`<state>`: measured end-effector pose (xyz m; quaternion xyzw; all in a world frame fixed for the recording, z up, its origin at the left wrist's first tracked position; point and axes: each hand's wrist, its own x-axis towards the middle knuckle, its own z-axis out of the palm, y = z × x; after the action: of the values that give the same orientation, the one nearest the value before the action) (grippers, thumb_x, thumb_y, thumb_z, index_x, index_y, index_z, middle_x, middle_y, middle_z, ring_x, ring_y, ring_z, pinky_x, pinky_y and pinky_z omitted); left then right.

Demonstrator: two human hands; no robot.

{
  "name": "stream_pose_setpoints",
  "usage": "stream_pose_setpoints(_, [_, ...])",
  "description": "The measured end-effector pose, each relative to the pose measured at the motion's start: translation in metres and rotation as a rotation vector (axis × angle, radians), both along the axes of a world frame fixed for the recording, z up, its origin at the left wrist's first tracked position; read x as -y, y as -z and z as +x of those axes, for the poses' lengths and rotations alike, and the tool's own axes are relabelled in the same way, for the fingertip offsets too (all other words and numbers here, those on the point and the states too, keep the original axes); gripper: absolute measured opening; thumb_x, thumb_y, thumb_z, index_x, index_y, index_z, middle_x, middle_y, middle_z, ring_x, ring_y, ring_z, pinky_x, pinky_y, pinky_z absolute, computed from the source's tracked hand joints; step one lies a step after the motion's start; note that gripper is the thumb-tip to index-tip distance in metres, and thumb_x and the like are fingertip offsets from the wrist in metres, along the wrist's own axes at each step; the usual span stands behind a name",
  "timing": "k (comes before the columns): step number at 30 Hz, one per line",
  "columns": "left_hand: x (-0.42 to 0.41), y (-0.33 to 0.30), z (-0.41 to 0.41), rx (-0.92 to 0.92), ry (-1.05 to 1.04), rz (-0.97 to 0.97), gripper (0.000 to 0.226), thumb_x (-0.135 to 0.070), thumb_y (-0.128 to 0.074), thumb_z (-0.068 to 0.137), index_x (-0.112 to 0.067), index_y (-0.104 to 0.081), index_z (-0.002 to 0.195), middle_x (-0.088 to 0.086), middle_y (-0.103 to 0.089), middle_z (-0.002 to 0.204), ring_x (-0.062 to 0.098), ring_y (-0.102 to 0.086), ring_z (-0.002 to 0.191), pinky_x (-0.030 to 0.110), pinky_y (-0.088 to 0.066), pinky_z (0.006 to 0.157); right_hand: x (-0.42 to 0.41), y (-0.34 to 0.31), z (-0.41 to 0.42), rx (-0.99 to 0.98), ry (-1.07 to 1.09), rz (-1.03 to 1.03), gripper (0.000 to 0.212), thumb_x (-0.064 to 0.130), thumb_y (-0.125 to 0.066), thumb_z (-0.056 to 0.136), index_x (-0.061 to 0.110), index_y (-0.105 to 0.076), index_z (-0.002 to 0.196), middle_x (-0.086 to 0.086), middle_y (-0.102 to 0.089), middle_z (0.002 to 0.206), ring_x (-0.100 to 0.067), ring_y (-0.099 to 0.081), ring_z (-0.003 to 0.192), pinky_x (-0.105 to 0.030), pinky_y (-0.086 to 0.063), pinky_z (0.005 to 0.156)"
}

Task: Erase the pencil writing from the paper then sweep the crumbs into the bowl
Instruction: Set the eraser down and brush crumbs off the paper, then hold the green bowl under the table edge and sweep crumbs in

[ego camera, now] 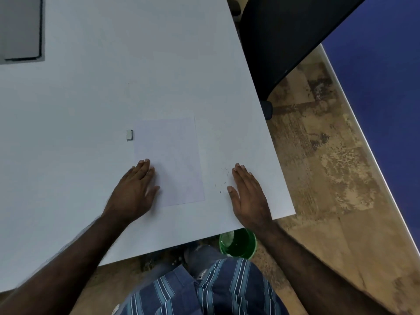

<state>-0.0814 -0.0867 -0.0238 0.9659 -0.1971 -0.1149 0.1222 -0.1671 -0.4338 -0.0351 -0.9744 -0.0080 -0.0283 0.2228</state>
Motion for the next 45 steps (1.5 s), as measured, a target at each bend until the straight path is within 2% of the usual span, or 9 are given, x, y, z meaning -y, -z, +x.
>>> stream_pose_setpoints(5, [0.033, -0.013, -0.035, 0.025, 0.006, -0.056, 0.066, -0.044, -0.047, 0.103, -0.003, -0.041, 0.153, 0.014, -0.030, 0.164, 0.026, -0.027, 0.154, 0.042, -0.026, 0.125, -0.005, -0.010, -0.025, 0.025, -0.050, -0.044, 0.061, 0.044, -0.041, 0.112, 0.006, -0.041, 0.160, -0.009, -0.033, 0.171, -0.021, -0.026, 0.160, -0.046, -0.026, 0.130])
stream_pose_setpoints(9, [0.062, -0.026, -0.073, 0.056, 0.015, -0.098, 0.065, -0.037, -0.058, 0.102, -0.003, -0.040, 0.154, 0.014, -0.031, 0.164, 0.026, -0.027, 0.154, 0.040, -0.023, 0.125, -0.010, -0.022, -0.049, -0.056, -0.032, -0.144, 0.069, 0.053, -0.034, 0.112, 0.009, -0.031, 0.165, -0.008, -0.020, 0.175, -0.019, -0.010, 0.164, -0.046, -0.014, 0.133])
stream_pose_setpoints(12, [0.082, -0.036, -0.102, 0.065, 0.000, -0.143, 0.064, -0.035, -0.058, 0.102, -0.003, -0.039, 0.154, 0.014, -0.031, 0.164, 0.027, -0.027, 0.154, 0.040, -0.022, 0.126, -0.010, -0.033, -0.066, -0.086, 0.003, -0.185, 0.073, 0.056, -0.032, 0.111, 0.009, -0.026, 0.166, -0.009, -0.013, 0.177, -0.020, -0.004, 0.164, -0.046, -0.008, 0.133])
stream_pose_setpoints(17, [0.114, -0.046, -0.149, 0.082, 0.049, -0.160, 0.066, -0.036, -0.058, 0.102, -0.003, -0.038, 0.155, 0.016, -0.033, 0.163, 0.029, -0.029, 0.153, 0.042, -0.023, 0.126, 0.000, -0.048, -0.100, -0.086, 0.059, -0.241, 0.075, 0.059, -0.029, 0.110, 0.010, -0.025, 0.167, -0.010, -0.012, 0.177, -0.023, -0.003, 0.164, -0.051, -0.009, 0.132])
stream_pose_setpoints(25, [0.164, -0.055, -0.198, 0.076, 0.086, -0.167, 0.068, -0.040, -0.052, 0.104, -0.008, -0.029, 0.159, 0.012, -0.023, 0.167, 0.024, -0.018, 0.156, 0.037, -0.015, 0.128, 0.031, -0.060, -0.152, -0.088, 0.052, -0.307, 0.076, 0.062, -0.028, 0.109, 0.012, -0.024, 0.167, -0.010, -0.010, 0.177, -0.023, -0.001, 0.165, -0.052, -0.008, 0.132])
stream_pose_setpoints(28, [0.180, -0.056, -0.213, 0.065, 0.087, -0.142, 0.069, -0.043, -0.048, 0.105, -0.009, -0.027, 0.160, 0.012, -0.021, 0.168, 0.025, -0.016, 0.157, 0.040, -0.017, 0.128, 0.049, -0.056, -0.169, -0.074, 0.044, -0.334, 0.076, 0.061, -0.031, 0.110, 0.011, -0.024, 0.167, -0.011, -0.010, 0.177, -0.024, -0.002, 0.164, -0.053, -0.009, 0.132])
stream_pose_setpoints(32, [0.205, -0.050, -0.233, 0.063, 0.078, -0.119, 0.068, -0.044, -0.046, 0.105, -0.010, -0.026, 0.160, 0.012, -0.021, 0.168, 0.024, -0.016, 0.157, 0.041, -0.017, 0.128, 0.075, -0.049, -0.189, -0.093, 0.031, -0.345, 0.077, 0.064, -0.024, 0.110, 0.013, -0.021, 0.167, -0.010, -0.006, 0.178, -0.024, 0.002, 0.164, -0.053, -0.007, 0.132])
stream_pose_setpoints(40, [0.271, -0.019, -0.279, 0.049, 0.061, -0.086, 0.068, -0.038, -0.054, 0.101, -0.005, -0.034, 0.157, 0.016, -0.028, 0.166, 0.026, -0.020, 0.156, 0.042, -0.017, 0.128, 0.133, -0.016, -0.229, -0.054, -0.017, -0.346, 0.078, 0.061, -0.032, 0.108, 0.006, -0.033, 0.163, -0.015, -0.018, 0.175, -0.029, -0.010, 0.164, -0.057, -0.014, 0.130])
stream_pose_setpoints(45, [0.303, 0.006, -0.308, 0.016, 0.050, -0.047, 0.067, -0.038, -0.052, 0.102, -0.003, -0.033, 0.156, 0.018, -0.029, 0.164, 0.028, -0.022, 0.155, 0.043, -0.019, 0.127, 0.161, 0.005, -0.258, -0.085, -0.055, -0.363, 0.078, 0.061, -0.030, 0.110, 0.005, -0.029, 0.164, -0.015, -0.015, 0.176, -0.028, -0.006, 0.164, -0.054, -0.013, 0.131])
